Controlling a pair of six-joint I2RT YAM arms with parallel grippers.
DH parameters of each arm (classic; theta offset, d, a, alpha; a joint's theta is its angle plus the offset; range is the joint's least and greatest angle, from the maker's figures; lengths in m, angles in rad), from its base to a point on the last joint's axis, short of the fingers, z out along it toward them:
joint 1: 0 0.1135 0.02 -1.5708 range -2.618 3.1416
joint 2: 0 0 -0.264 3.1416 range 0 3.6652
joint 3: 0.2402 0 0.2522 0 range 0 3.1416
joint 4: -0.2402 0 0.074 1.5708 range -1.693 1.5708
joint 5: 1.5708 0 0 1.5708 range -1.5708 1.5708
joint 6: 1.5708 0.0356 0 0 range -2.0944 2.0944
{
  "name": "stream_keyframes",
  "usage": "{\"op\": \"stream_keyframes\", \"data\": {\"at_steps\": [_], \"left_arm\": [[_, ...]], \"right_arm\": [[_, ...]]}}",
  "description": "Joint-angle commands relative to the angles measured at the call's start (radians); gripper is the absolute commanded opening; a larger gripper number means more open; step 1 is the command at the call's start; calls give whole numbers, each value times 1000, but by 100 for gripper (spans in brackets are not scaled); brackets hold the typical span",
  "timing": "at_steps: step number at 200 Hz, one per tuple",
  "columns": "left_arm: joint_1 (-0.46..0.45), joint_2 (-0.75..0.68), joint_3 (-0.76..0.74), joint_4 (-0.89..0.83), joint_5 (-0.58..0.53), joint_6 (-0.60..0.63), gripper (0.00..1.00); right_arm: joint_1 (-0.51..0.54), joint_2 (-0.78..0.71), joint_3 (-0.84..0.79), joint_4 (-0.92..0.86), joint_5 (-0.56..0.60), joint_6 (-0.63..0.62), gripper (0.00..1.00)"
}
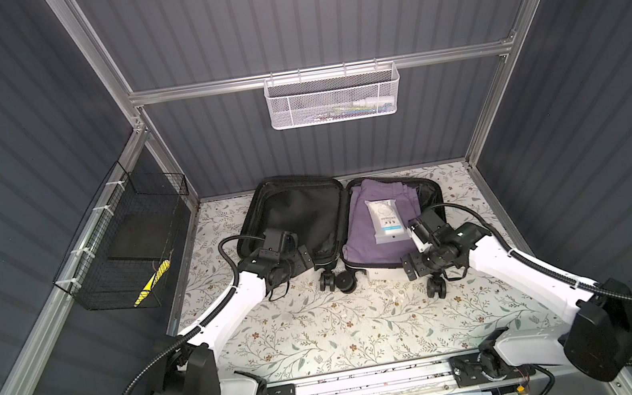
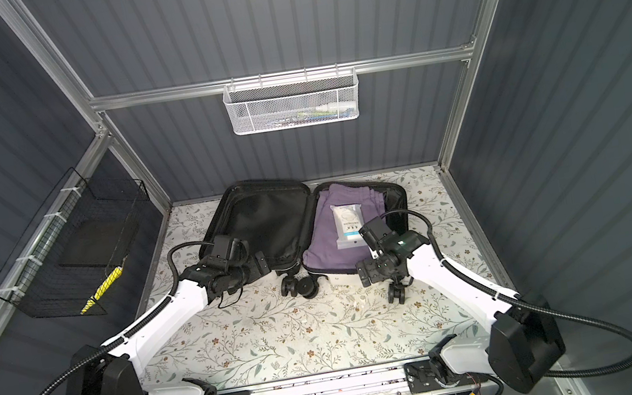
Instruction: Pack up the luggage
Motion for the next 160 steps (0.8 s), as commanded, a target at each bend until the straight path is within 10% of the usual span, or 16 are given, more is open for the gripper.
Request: {"op": "stream_keyframes", "data": {"at_steps": [1,160], "left_arm": [[-8,-24,78,-103,-8,47,100],[138,330,474,-185,-27,415,100]], "right_arm": [[-8,-48,20,-37,-53,43,99],[-299,43,47,3,159,118,99]]}}
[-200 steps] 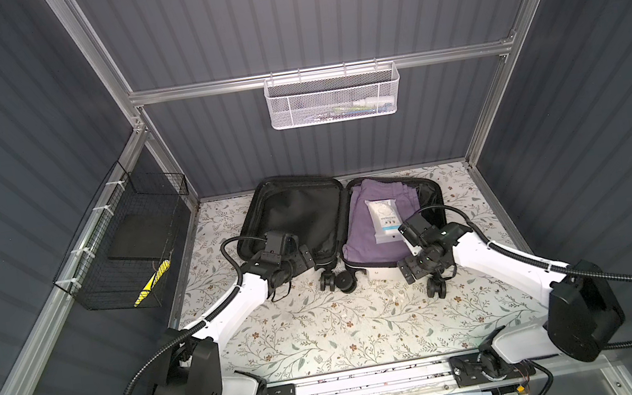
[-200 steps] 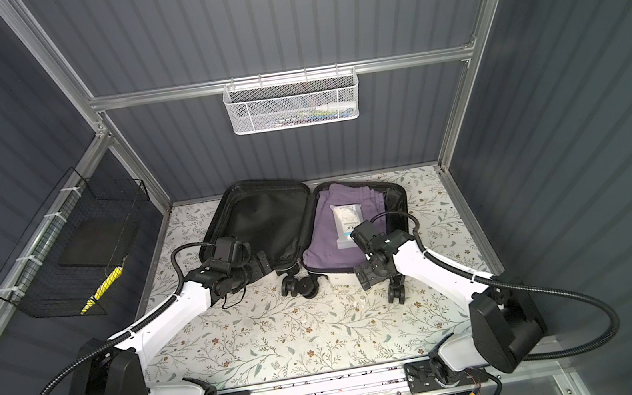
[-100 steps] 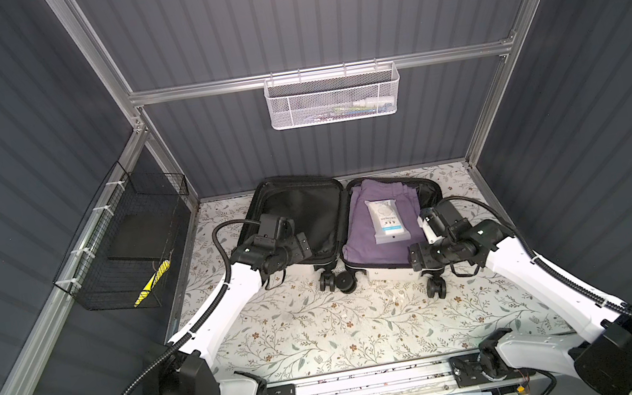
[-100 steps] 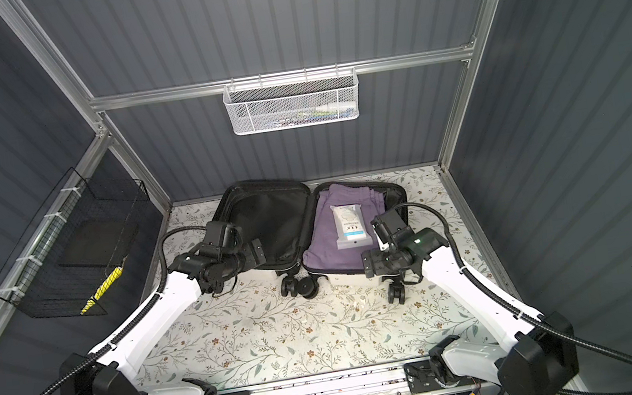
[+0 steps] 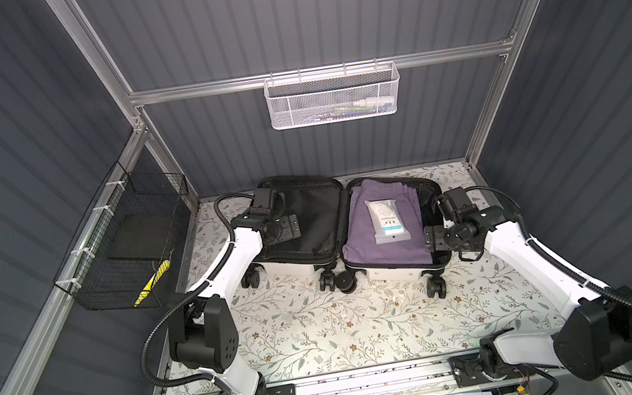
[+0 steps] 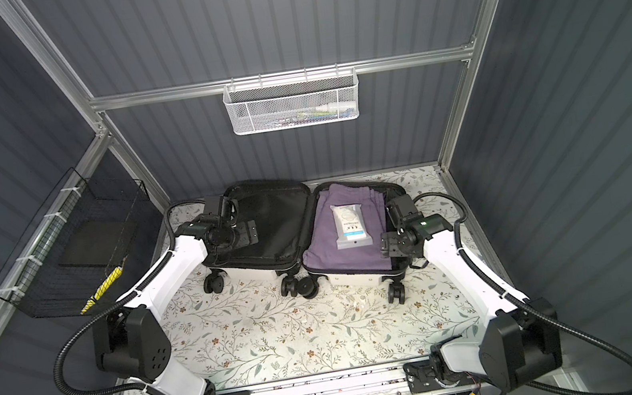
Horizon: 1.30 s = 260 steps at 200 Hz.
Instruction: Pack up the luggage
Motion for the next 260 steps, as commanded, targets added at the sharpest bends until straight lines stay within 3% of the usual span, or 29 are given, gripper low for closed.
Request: {"op": "stream_keyframes", "data": {"at_steps": [1,119,197,223,260], "left_arm": [[-1,10,19,-28,29,63,100],[-15,-121,-244,3,170,11,100],[-133,-271,-414,41,199,-106,100],[-136,-288,-399,54,207,-119,100],[-134,-268,-248,-15,145,-79,100]], "right_arm": [[-30,1,-39,21,41,27,99],[-154,-12,-188,91,-1,17,99],[-253,-16,-201,91,-31,25,99],[-261,-29,-196,100,-85,28,99],[-261,-81,-153,85,-194,24,99]]}}
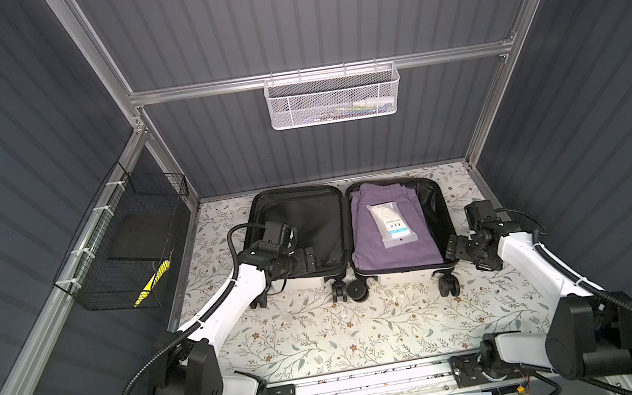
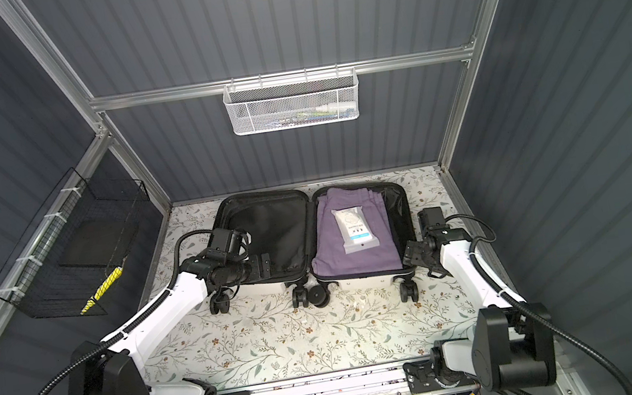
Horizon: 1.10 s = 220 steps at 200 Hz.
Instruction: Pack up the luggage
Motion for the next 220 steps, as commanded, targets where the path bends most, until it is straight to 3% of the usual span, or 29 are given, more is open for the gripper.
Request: {"op": "stream_keyframes", "data": {"at_steps": [1,53,110,149,220], "left_arm": [[-4,6,104,-71,-22,0,100],[90,-29,193,-119,-66,3,100],[333,-40,161,-136,-20,6,100],[495,-46,94,-117,73,4,100],[584,-38,-11,-59,139,-14,99]], "right_arm": [[-2,-44,40,-22,-84,4,99],[-2,-101,145,-51,-228,4,99],[-4,-124,180,-14,-259,59,99],[-25,-188,141,51,-276,101,99],[-51,-141,124,74,-360,150,99]]}}
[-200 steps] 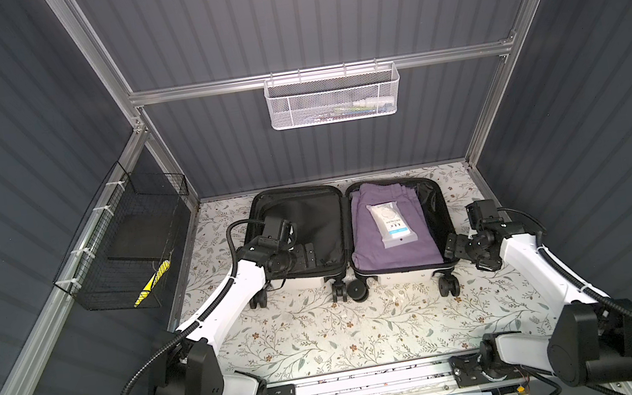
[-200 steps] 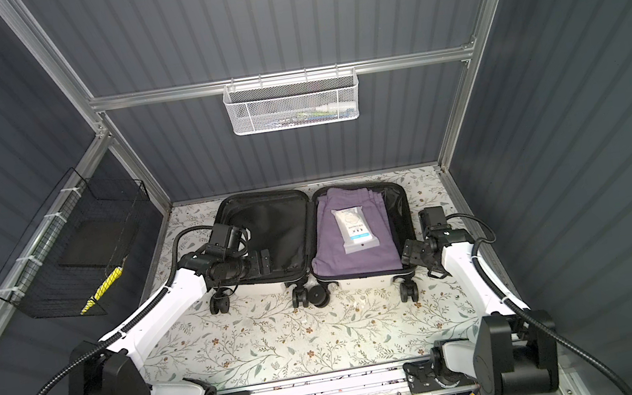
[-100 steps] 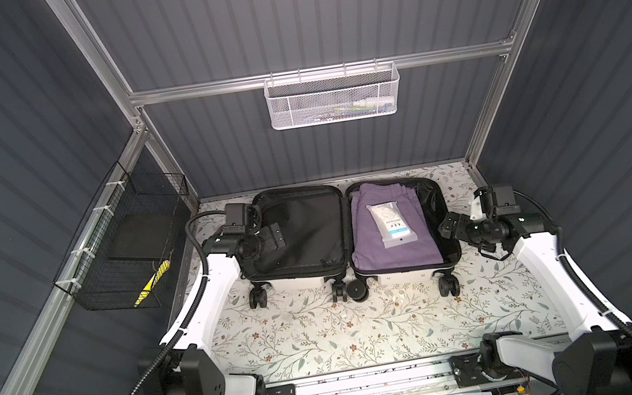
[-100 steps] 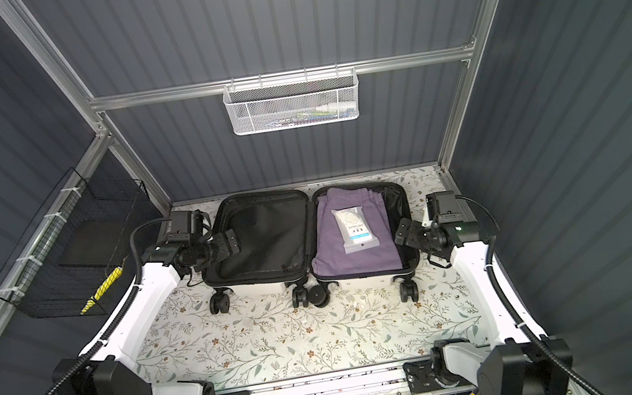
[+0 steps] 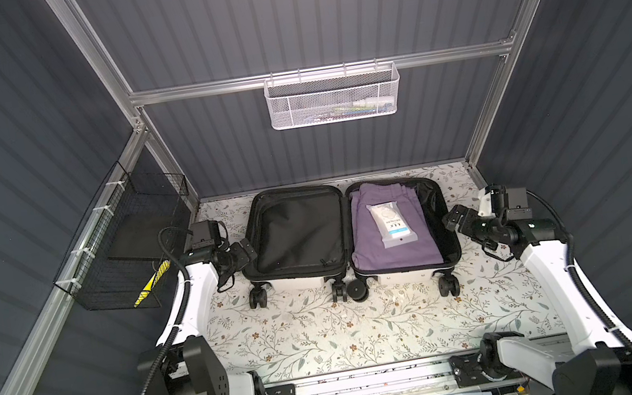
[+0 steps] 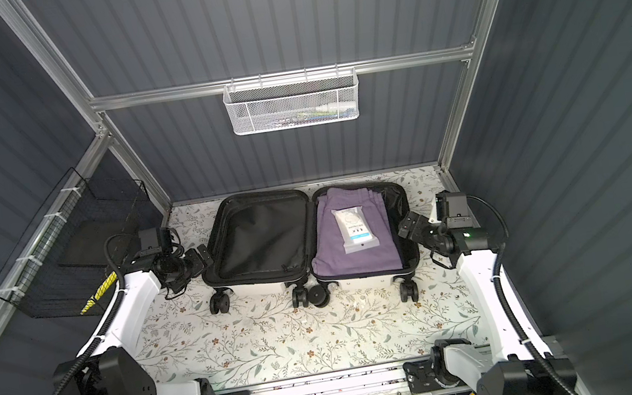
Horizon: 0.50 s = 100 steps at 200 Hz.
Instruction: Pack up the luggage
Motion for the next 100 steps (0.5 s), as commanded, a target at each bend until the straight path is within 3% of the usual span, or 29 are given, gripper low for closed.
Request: {"op": "stream_keyframes", "data": {"at_steps": [1,31,65,100], "left_arm": [[28,-15,-34,16,53,-17,99],[33,-10,-64,38,67,-25,94],[36,-1,-88,61,82,-36,82],[36,-4,-105,72,82,-37,68]], "right_arm": [[-5,14,-19,16,-51,31,99],[-8,69,-21,10,-26,53,99],[-56,83,-63,51,-175,24,99],[-91,93,-96,68,-203,40,99]]}}
